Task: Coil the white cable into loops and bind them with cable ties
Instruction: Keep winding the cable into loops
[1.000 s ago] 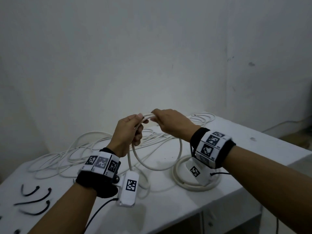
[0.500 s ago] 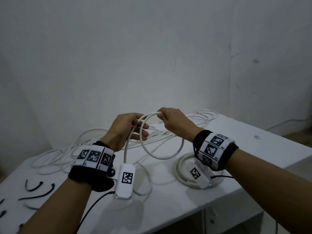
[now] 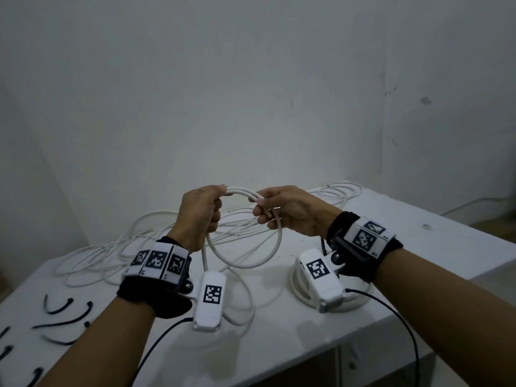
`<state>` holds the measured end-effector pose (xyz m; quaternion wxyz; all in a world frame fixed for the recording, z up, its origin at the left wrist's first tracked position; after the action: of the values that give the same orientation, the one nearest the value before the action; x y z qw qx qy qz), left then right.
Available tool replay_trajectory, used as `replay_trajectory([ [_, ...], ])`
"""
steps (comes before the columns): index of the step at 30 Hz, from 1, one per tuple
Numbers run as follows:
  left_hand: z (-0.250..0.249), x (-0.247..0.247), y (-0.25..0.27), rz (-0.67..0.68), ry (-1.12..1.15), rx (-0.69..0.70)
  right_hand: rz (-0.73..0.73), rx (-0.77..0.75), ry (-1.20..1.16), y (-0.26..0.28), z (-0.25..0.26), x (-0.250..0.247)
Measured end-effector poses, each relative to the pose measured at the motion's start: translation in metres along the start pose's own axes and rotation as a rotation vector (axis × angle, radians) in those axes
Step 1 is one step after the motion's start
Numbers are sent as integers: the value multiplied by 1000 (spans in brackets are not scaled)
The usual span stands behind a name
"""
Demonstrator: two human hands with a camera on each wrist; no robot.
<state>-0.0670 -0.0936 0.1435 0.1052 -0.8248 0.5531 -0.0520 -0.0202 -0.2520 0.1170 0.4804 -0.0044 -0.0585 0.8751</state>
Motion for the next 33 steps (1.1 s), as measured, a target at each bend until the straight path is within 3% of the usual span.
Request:
replay_trajectory([
  [8, 4, -4, -3, -20, 36, 1, -105, -129, -48, 1, 1, -7],
  [10, 4, -9, -5, -56, 93, -1, -184, -131, -38, 2, -3, -14],
  [14, -6, -25, -10, -136, 216, 34, -427, -59, 205, 19, -22, -29],
  [15, -8, -28, -11, -151, 241, 49, -398, -8, 253, 25, -31, -26],
  [18, -11, -32, -13, -190, 284, 66, -105, 256, 392, 47, -70, 10],
  [20, -11, -30, -13, -197, 305, 54, 12, 372, 398, 59, -98, 31],
  [22, -8, -27, -12, -190, 322, 34, 14, 433, 268, 61, -119, 44],
  [24, -6, -25, -9, -182, 327, 17, -105, 470, -28, 55, -135, 51],
  [26, -4, -27, -7, -184, 314, -1, -313, 446, -334, 46, -139, 47],
  [28, 1, -32, -5, -197, 293, -20, -495, 366, -434, 40, -132, 34],
  [33, 14, -44, -7, -203, 253, -63, -597, -67, -169, 36, -75, 7],
])
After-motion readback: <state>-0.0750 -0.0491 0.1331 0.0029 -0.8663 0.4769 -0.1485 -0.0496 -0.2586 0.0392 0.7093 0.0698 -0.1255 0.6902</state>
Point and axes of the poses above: each hand's wrist, its own y-axis away from the middle knuckle, its own x-axis out of the palm, z = x × y, the point moved 7 cm from there along -y, towards the middle knuckle, and after that the axes turned 4 degrees about -z, right-handed, at the moved point
